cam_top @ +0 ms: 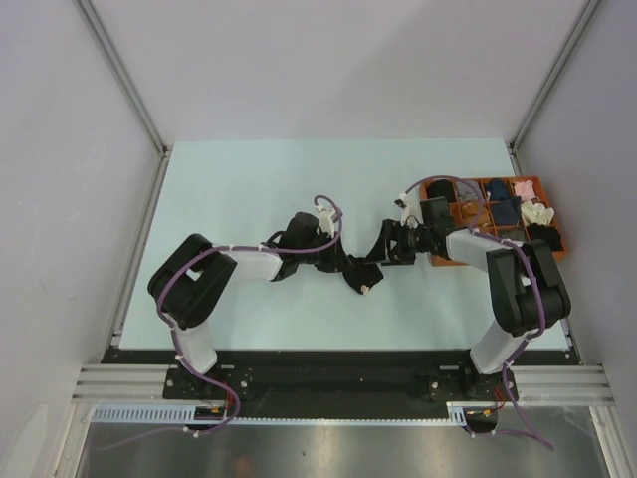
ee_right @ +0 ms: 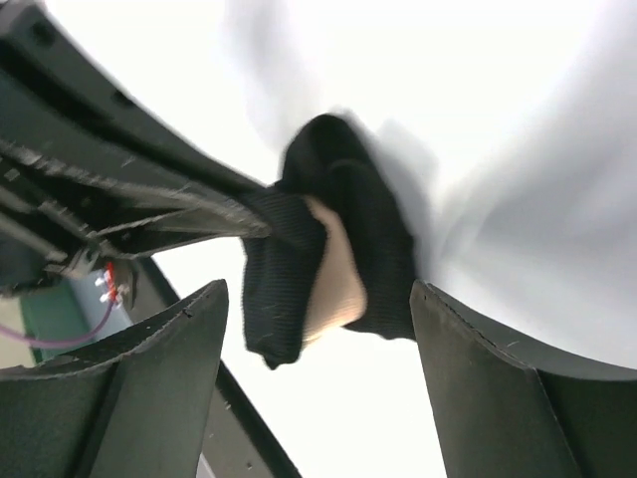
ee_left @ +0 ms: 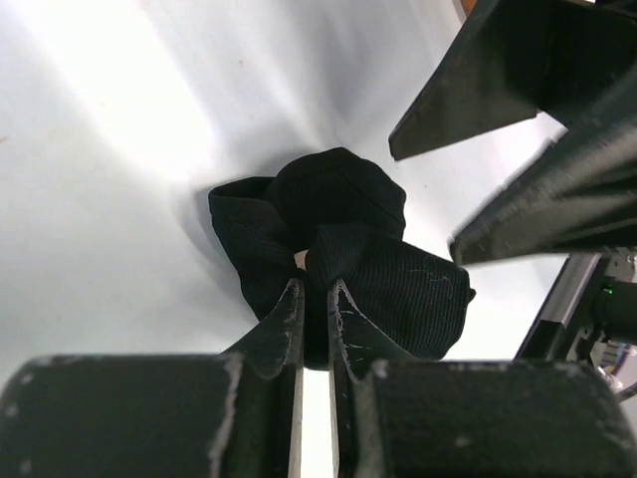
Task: Roll the underwear
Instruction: Roll the underwear to the center of the board, then pick up the underwear from the center of the board.
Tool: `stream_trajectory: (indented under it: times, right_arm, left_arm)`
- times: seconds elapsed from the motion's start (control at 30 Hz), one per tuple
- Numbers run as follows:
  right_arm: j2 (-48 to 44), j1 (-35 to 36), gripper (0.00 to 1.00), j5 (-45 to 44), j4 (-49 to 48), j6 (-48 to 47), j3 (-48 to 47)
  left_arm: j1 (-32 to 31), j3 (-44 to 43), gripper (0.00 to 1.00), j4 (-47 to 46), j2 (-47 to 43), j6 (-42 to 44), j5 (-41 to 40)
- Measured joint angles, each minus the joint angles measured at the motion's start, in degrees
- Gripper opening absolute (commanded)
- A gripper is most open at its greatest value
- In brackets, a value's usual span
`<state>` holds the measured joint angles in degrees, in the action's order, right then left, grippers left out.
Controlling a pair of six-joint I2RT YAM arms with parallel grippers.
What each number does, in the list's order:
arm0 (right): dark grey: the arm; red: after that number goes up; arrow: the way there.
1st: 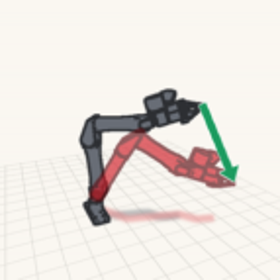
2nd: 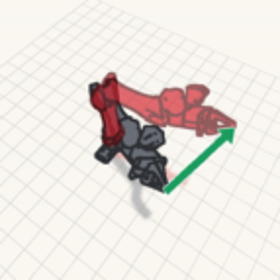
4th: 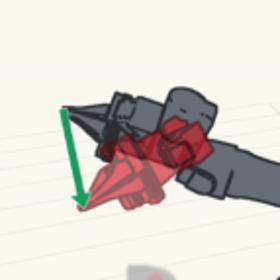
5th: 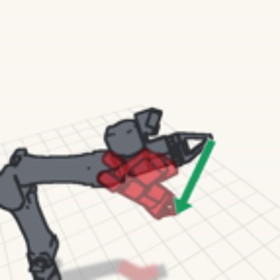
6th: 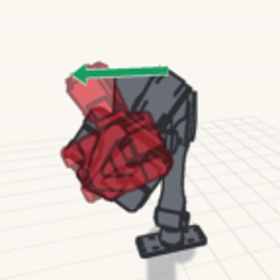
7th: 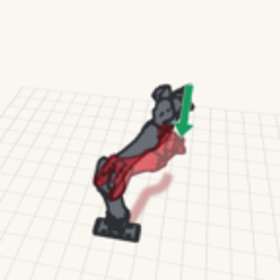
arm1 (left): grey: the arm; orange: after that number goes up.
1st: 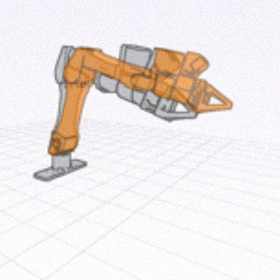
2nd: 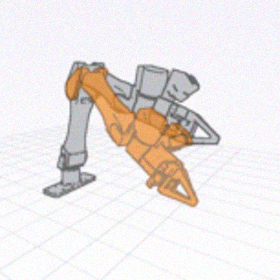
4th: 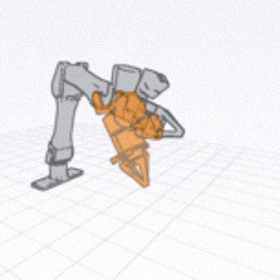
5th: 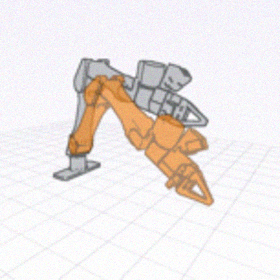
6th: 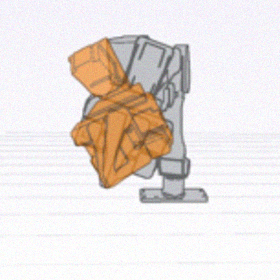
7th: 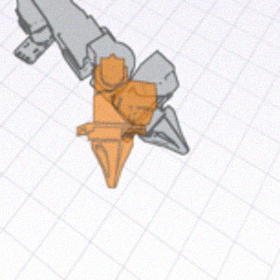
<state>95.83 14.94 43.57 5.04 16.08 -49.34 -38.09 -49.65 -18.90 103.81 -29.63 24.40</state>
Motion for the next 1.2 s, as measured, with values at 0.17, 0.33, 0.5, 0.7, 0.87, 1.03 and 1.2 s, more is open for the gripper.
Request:
stream_trajectory:
  times: [0.17, 0.33, 0.5, 0.7, 0.87, 1.03, 1.2]
  right_arm:
    - [0.2, -1.4, 0.79, -2.9, 2.3, -0.7, 0.0]
    - [1.3, -1.4, 0.79, -3.2, 3.7, -0.7, 0.0]
    - [2.8, -1.4, 0.77, -1.4, 3.7, -0.3, 0.0]
    - [3.2, -0.4, 0.75, 0.5, 3.8, 0.0, 0.0]
    - [3.2, 0.1, 0.69, 1.5, 3.2, 1.3, 0.0]
    - [3.2, 1.1, 0.59, 2.0, 2.4, 2.4, 0.0]
    - [3.2, 2.7, 0.49, 1.3, 2.1, 2.5, -0.1]
  left_arm:
    - [-1.4, -2.1, 0.04, 2.3, 0.5, 1.6, -1.8]
    - [-2.2, -3.5, 0.04, 4.3, 0.7, 2.6, -3.2]
    - [-2.7, -4.7, 0.04, 5.5, 1.2, 3.0, -3.9]
    - [-3.0, -5.2, 0.04, 6.4, 1.2, 3.2, -4.7]
    - [-3.2, -5.5, 0.03, 6.9, 1.2, 3.3, -5.1]
    - [-3.6, -6.3, 0.03, 8.0, 1.3, 3.4, -5.8]
    - [-3.8, -6.8, 0.02, 8.6, 1.5, 3.8, -6.1]
